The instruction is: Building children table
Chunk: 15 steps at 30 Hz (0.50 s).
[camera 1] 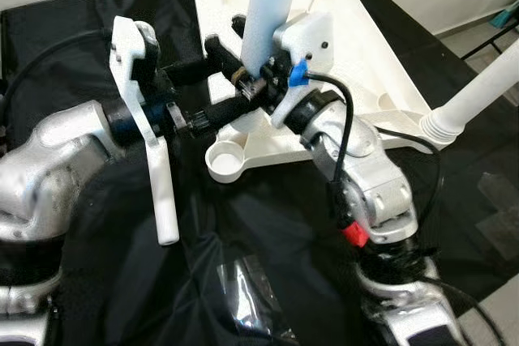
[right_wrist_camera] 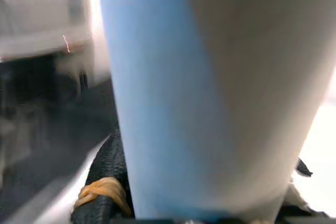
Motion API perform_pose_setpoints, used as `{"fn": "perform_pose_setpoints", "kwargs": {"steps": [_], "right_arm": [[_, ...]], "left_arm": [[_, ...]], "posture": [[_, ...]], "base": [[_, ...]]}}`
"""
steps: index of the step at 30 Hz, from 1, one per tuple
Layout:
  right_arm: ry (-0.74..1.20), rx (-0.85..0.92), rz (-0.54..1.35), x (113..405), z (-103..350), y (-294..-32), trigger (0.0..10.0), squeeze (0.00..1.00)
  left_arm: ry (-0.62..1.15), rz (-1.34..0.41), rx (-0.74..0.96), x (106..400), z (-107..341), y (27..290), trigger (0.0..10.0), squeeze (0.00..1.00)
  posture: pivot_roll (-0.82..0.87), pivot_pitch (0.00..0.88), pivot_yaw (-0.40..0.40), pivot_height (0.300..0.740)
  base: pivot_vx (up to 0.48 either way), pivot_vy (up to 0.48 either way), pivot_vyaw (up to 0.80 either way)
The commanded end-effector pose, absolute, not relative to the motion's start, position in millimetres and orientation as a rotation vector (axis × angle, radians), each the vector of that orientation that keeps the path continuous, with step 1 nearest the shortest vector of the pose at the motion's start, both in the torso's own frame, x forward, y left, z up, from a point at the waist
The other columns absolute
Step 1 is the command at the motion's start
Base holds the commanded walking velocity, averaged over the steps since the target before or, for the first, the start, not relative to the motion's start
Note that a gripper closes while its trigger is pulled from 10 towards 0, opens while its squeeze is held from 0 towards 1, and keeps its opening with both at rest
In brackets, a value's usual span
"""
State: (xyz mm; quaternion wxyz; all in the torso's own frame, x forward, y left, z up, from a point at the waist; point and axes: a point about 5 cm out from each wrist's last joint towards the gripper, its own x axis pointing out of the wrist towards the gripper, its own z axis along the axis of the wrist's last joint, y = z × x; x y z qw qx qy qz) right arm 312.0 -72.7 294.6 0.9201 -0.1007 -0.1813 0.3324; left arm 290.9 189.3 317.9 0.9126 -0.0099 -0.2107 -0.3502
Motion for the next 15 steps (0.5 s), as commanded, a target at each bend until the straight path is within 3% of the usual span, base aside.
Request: {"fn": "perform_pose_setpoints", "kwargs": {"steps": [1,5,7,8,15], "right_arm": [[-0.282,-0.202,0.646,318,277,-86,10.0,0.00],[-0.268,-0.198,0.639,317,272,-89,10.0,0.00],[-0.284,-0.145,0.622,319,275,-93,10.0,0.00],[-0.292,-0.138,0.623,320,276,-94,10.0,0.00],[-0.331,-0.095,0.643,321,283,-96,10.0,0.00]], "left_arm": [[-0.487,-0.557,-0.020,287,321,219,10.0,0.00],[-0.443,-0.566,-0.022,279,302,227,10.0,0.00],[-0.395,-0.854,-0.024,251,288,214,10.0,0.00],[-0.389,-0.893,-0.017,247,287,212,10.0,0.00],[-0.375,-0.829,-0.003,253,287,214,10.0,0.00]], "posture": [[0.01,0.244,-0.034,0.740],[0.02,0.233,-0.034,0.740],[0.02,0.219,-0.037,0.740],[0.02,0.219,-0.037,0.740],[0.02,0.209,-0.034,0.740]], "base": [[0.000,0.000,0.00],[0.000,0.000,0.00],[0.000,0.000,0.00],[0.000,0.000,0.00],[0.000,0.000,0.00]]}}
